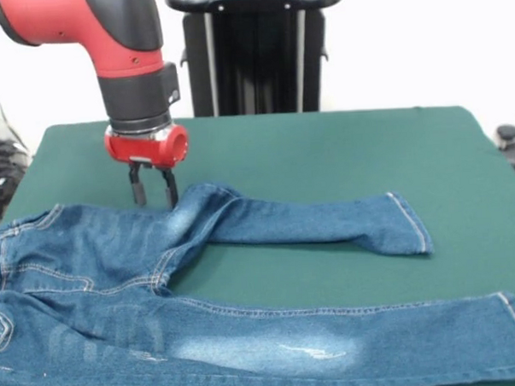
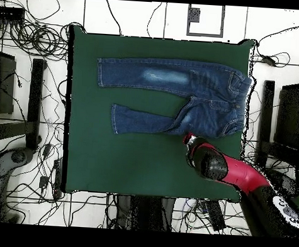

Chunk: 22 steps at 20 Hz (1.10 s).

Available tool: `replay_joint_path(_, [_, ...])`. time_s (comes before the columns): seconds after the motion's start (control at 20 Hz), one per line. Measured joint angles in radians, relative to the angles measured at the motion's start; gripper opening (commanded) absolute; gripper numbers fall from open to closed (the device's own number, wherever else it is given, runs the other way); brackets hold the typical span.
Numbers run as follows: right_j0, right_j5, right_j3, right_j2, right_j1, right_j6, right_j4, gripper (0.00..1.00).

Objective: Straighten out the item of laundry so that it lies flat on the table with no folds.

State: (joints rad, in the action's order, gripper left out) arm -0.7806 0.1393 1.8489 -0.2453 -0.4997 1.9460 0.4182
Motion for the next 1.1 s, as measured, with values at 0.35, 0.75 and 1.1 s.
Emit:
replay_joint_path(0.35, [0.040, 0.084, 0.001, 0.000, -0.067, 0.000, -0.049, 1.00])
replay_joint_path(0.75, [0.071, 0.140, 0.002, 0.000, -0.128, 0.000, -0.096, 1.00])
replay_joint_path(1.1, [0.101, 0.141, 0.003, 0.000, -0.144, 0.000, -0.117, 1.00])
